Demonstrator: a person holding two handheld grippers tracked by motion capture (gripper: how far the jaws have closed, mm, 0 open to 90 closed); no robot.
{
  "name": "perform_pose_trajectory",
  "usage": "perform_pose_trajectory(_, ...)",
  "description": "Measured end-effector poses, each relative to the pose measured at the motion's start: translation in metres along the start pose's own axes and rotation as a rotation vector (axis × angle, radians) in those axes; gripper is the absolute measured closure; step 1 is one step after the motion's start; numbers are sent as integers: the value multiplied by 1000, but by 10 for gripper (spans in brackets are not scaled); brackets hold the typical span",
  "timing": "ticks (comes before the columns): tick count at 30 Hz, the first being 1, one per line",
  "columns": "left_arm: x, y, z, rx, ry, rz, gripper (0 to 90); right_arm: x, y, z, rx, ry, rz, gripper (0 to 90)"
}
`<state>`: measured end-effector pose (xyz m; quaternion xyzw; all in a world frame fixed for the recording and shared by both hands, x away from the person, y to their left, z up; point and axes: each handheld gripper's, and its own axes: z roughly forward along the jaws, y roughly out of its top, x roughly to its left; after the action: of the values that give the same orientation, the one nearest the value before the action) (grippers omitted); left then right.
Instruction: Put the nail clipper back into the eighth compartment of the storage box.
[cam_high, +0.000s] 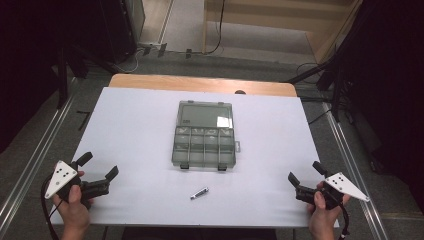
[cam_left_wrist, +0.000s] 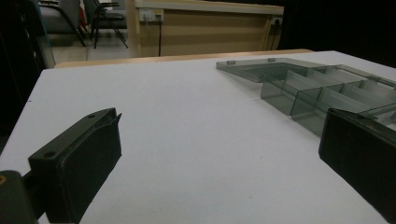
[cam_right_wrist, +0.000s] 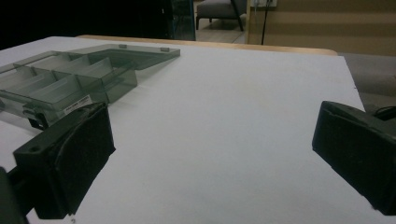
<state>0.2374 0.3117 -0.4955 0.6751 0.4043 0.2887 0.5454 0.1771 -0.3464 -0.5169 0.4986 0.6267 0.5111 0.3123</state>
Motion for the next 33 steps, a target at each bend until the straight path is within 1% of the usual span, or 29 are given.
perform_pose_trajectory(5, -1, 0, 0, 1, -3, 0, 0, 3, 1, 1, 7, 4, -21, 0)
perform_pose_trajectory(6, -1, 0, 0, 3, -3, 1, 0, 4, 2, 1, 6, 8, -19, 0)
perform_pose_trajectory(8, -1, -1, 0, 3, -1, 1, 0, 5, 2, 2, 8, 15, -32, 0)
perform_pose_trajectory(11, -1, -1, 0, 3, 0, -3, 0, 8, 4, 3, 16, 22, -29, 0)
perform_pose_trajectory(15, -1, -1, 0, 6, 3, -3, 0, 13, 10, 5, 20, 45, -29, 0)
perform_pose_trajectory(18, -1, -1, 1, 9, 4, -5, 0, 19, 16, 5, 24, 59, -51, 0)
perform_pose_trajectory(20, -1, -2, 1, 11, 4, -6, 0, 24, 22, 6, 23, 86, -59, 0)
perform_pose_trajectory(21, -1, -2, 1, 11, 5, -7, 0, 27, 24, 7, 22, 93, -69, 0)
perform_pose_trajectory(29, -1, -2, 1, 17, 3, -5, 0, 47, 40, 19, 30, 163, -87, 0)
perform_pose_trajectory(33, -2, -2, 1, 17, 2, -4, 0, 56, 47, 26, 32, 196, -104, 0)
